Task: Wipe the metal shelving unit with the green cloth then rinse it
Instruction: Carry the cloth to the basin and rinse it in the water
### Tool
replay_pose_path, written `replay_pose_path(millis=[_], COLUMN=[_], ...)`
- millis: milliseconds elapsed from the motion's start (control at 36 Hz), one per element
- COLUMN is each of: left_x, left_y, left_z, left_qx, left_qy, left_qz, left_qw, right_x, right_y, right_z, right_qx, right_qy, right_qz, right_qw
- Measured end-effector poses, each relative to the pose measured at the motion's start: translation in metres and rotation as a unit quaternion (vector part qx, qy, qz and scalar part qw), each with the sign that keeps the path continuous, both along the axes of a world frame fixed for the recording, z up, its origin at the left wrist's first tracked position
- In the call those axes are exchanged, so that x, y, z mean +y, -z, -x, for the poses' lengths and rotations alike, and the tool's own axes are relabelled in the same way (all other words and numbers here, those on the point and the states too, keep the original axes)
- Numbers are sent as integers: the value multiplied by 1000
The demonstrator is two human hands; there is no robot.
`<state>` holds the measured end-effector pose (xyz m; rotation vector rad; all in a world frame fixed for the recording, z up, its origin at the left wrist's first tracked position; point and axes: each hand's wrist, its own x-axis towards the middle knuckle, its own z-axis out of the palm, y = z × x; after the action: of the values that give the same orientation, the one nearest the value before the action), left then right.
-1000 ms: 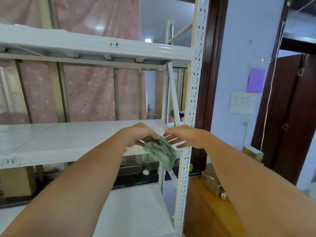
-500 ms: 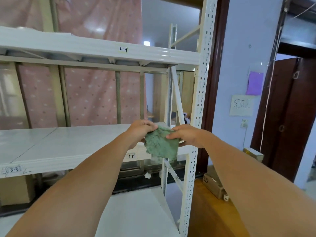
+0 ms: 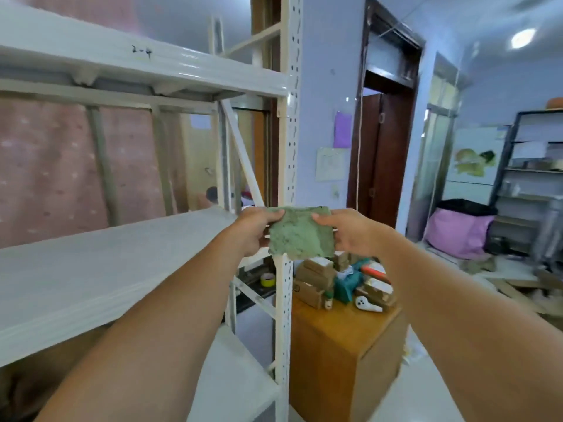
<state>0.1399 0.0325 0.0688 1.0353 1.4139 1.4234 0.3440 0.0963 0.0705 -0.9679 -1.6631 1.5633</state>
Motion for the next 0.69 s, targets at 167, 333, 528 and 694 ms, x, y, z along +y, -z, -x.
replay_pose_path(millis=[167, 333, 528, 694], left_x=[65, 114, 160, 190], left_y=[16, 36, 79, 135], left_z=[-105, -210, -290, -334], left_qx=[-27, -46, -44, -20], left_qy=[108, 198, 279, 305], left_qz=[-14, -5, 35, 92], left_qw=[994, 979, 959, 948], right_x=[4, 10, 20, 28], right_y=[10, 30, 81, 144], right_z=[-117, -217, -303, -339], right_qx=[13, 16, 14, 1], right_qy=[144, 263, 304, 329], right_qz=[-4, -23, 24, 94], right_qw=[989, 964, 952, 940])
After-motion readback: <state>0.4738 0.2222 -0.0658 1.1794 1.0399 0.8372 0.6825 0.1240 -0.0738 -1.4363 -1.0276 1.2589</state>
